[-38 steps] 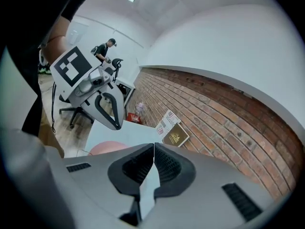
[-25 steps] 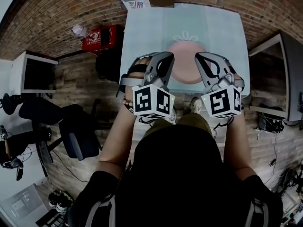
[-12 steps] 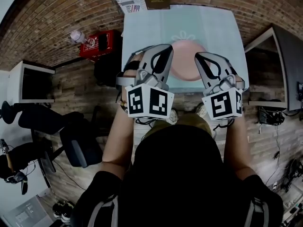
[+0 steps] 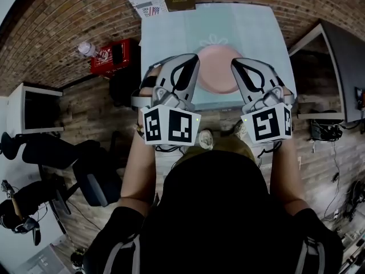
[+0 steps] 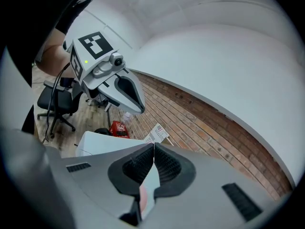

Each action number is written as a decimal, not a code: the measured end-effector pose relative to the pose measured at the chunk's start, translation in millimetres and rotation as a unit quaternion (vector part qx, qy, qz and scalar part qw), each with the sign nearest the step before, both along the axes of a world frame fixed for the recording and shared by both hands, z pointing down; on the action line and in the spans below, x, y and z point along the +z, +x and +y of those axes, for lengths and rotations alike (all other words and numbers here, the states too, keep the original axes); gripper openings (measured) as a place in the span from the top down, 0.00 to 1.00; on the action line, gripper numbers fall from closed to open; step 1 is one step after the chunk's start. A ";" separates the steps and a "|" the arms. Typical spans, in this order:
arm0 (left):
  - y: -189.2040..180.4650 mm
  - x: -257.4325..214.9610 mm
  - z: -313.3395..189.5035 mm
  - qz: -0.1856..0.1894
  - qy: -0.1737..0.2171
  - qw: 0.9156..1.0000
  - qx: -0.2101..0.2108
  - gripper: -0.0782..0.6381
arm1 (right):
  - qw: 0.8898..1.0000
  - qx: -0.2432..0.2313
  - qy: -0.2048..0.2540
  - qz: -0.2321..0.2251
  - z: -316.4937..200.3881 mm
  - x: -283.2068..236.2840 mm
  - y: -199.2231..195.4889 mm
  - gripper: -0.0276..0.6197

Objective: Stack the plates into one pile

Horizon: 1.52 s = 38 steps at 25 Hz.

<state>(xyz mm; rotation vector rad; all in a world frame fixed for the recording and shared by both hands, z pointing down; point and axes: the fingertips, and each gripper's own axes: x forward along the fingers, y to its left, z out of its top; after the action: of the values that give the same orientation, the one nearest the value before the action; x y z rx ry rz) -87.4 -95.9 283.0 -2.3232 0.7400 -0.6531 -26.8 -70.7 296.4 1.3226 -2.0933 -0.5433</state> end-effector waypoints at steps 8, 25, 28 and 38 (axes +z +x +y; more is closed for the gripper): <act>10.4 -1.4 10.6 0.005 0.002 1.000 0.022 0.86 | 1.000 0.009 0.011 0.007 3.6 -7.0 9.0 0.91; 20.1 -2.2 19.7 0.002 0.016 0.999 0.052 0.86 | 0.999 -0.022 0.008 0.030 6.1 -5.5 -3.8 0.91; 20.3 -1.4 19.0 0.003 0.016 0.998 0.055 0.86 | 0.999 -0.024 0.007 0.032 4.0 -3.1 -4.1 0.91; 27.0 0.7 24.0 -0.001 0.011 0.998 0.069 0.86 | 0.999 -0.021 0.002 0.034 6.8 -1.0 2.3 0.91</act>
<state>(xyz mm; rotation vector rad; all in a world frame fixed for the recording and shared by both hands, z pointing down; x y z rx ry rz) -60.4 -71.9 283.7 -2.3295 0.5758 -0.5834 -24.5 -64.0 295.4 1.2480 -2.0698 -0.6007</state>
